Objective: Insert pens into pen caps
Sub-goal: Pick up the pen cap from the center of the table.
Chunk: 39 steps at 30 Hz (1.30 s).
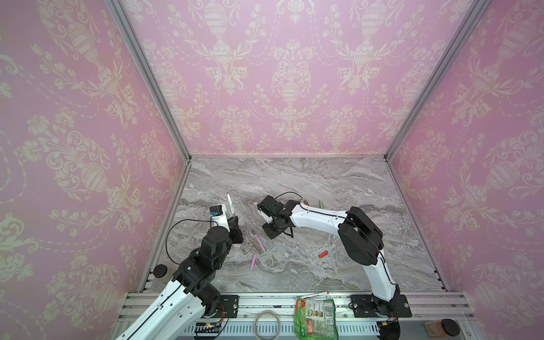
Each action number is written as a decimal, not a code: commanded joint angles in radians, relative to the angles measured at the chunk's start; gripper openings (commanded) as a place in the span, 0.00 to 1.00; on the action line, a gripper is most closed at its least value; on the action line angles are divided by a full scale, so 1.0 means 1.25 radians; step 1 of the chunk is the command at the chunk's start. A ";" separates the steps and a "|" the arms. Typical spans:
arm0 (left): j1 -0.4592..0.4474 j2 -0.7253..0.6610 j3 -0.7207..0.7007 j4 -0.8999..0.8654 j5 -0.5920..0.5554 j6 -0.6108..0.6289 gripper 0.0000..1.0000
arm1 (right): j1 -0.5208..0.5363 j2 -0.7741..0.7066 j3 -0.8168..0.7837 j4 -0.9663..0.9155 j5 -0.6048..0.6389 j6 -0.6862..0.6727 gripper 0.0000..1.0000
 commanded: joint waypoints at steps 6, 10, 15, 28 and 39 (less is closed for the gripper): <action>0.008 0.008 0.006 0.008 0.000 0.010 0.00 | 0.007 0.040 0.037 -0.023 0.023 -0.016 0.25; 0.009 0.007 0.004 0.011 0.000 0.010 0.00 | 0.007 0.048 0.033 -0.018 0.018 -0.012 0.17; 0.011 0.010 0.005 0.011 0.003 0.013 0.00 | 0.007 0.042 0.016 0.003 0.007 0.000 0.09; 0.012 0.057 -0.001 0.073 0.101 0.033 0.00 | -0.047 -0.100 -0.104 0.138 -0.066 0.120 0.00; 0.011 0.314 0.045 0.227 0.461 0.073 0.00 | -0.156 -0.353 -0.318 0.353 -0.102 0.321 0.00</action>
